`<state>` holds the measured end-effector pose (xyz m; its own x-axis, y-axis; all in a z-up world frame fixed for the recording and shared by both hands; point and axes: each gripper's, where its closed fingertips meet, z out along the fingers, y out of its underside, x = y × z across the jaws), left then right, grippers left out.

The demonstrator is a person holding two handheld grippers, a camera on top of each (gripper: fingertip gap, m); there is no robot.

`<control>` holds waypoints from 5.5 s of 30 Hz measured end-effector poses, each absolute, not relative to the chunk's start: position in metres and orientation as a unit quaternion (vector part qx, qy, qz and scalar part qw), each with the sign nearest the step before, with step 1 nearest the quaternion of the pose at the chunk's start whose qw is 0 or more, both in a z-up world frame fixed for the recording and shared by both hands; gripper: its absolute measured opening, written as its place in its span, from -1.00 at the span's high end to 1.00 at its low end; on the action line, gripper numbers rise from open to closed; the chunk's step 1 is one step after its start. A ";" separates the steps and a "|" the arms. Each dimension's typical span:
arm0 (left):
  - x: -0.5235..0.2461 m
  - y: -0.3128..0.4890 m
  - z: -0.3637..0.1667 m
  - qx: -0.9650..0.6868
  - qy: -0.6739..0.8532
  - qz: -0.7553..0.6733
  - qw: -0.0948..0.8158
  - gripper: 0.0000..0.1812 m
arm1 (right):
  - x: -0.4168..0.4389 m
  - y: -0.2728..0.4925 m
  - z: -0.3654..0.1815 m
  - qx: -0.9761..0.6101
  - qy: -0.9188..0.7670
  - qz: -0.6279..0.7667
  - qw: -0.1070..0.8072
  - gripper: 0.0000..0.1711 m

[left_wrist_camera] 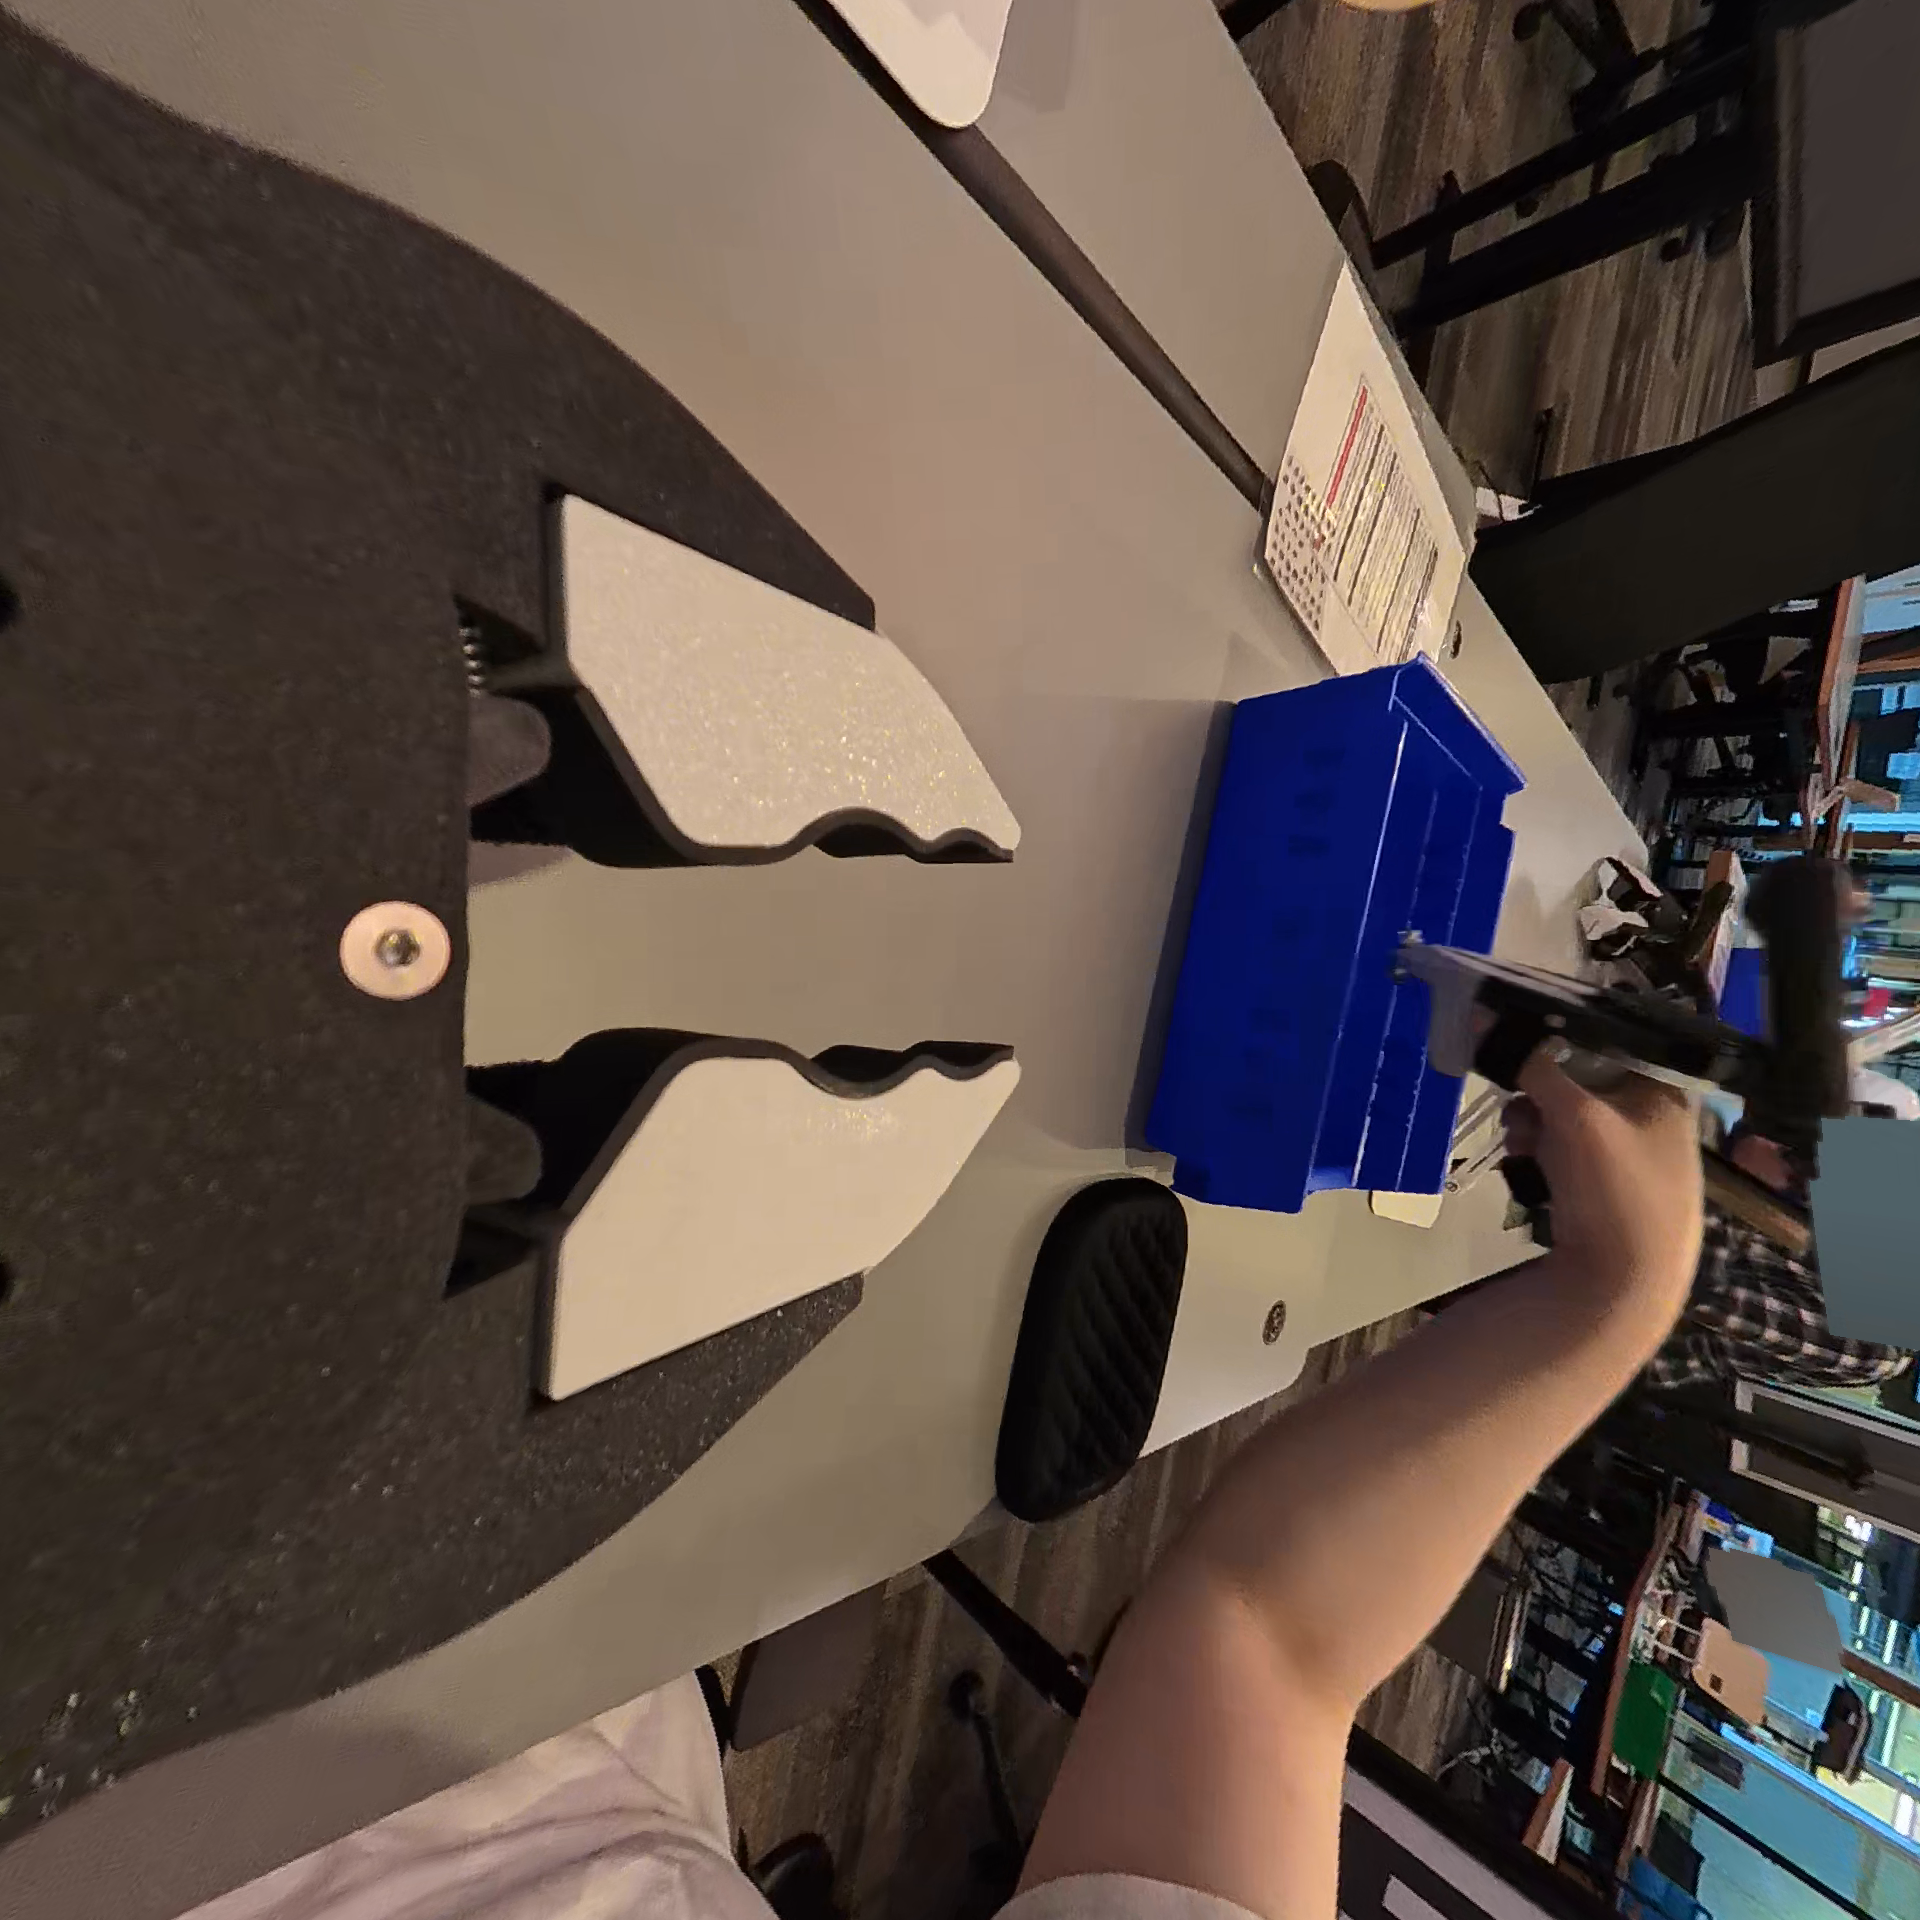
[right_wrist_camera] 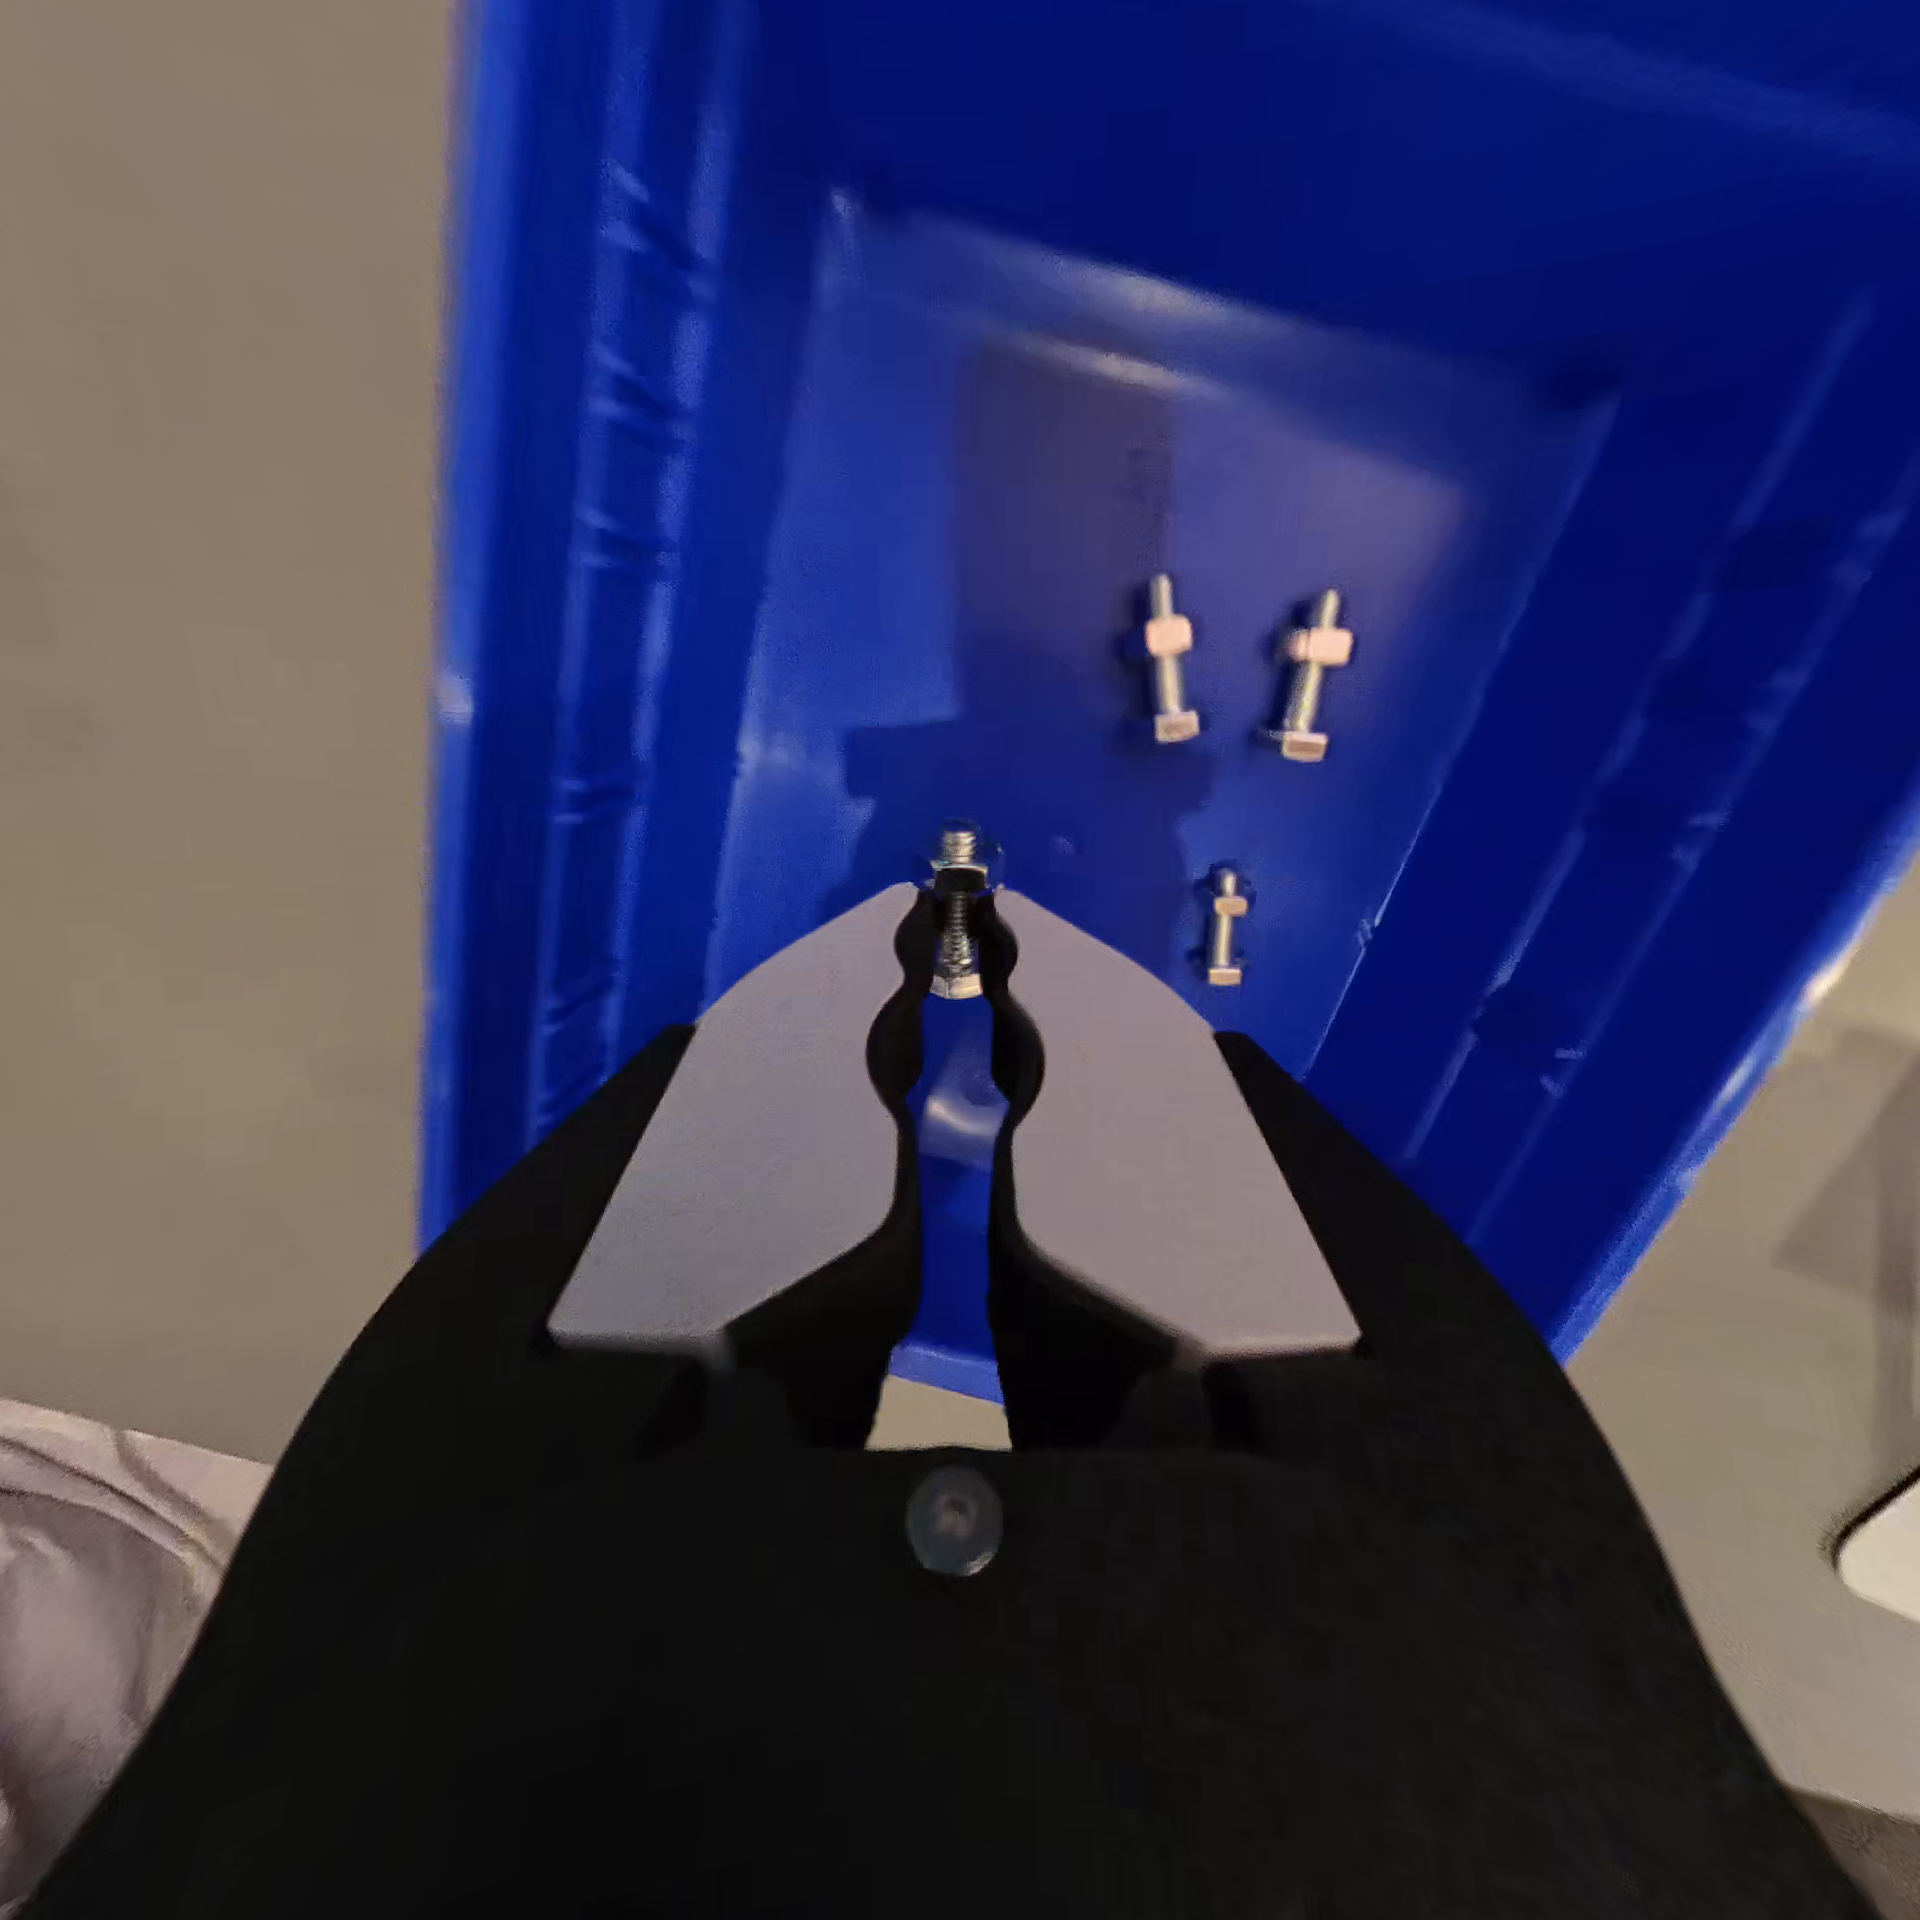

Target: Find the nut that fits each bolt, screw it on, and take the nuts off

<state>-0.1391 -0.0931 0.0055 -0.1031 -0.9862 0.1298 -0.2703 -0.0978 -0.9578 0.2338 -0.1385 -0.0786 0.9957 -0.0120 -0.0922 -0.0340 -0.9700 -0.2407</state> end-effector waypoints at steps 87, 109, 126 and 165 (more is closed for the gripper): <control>-0.556 0.052 -0.140 -0.980 0.184 -0.004 0.082 0.88 | 0.063 -0.072 0.089 -0.773 -0.294 0.089 0.555 0.81; -0.342 -0.005 0.023 -0.831 0.468 -0.113 0.280 0.95 | 0.068 -0.070 0.087 -0.776 -0.296 0.079 0.552 0.82; -0.189 -0.075 -0.142 -0.685 0.718 -0.074 0.102 0.95 | 0.071 -0.065 0.067 -0.795 -0.314 0.055 0.516 0.82; -0.586 0.021 -0.106 -0.786 0.589 0.188 0.027 0.80 | 0.064 -0.060 0.045 -0.810 -0.332 0.066 0.479 0.85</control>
<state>-0.5858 0.0206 -0.1063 0.2362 -0.9145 -0.3285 -0.9352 -0.3057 0.1787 0.0644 -0.0598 0.0454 0.7711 0.6005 0.2114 0.4746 -0.3210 -0.8196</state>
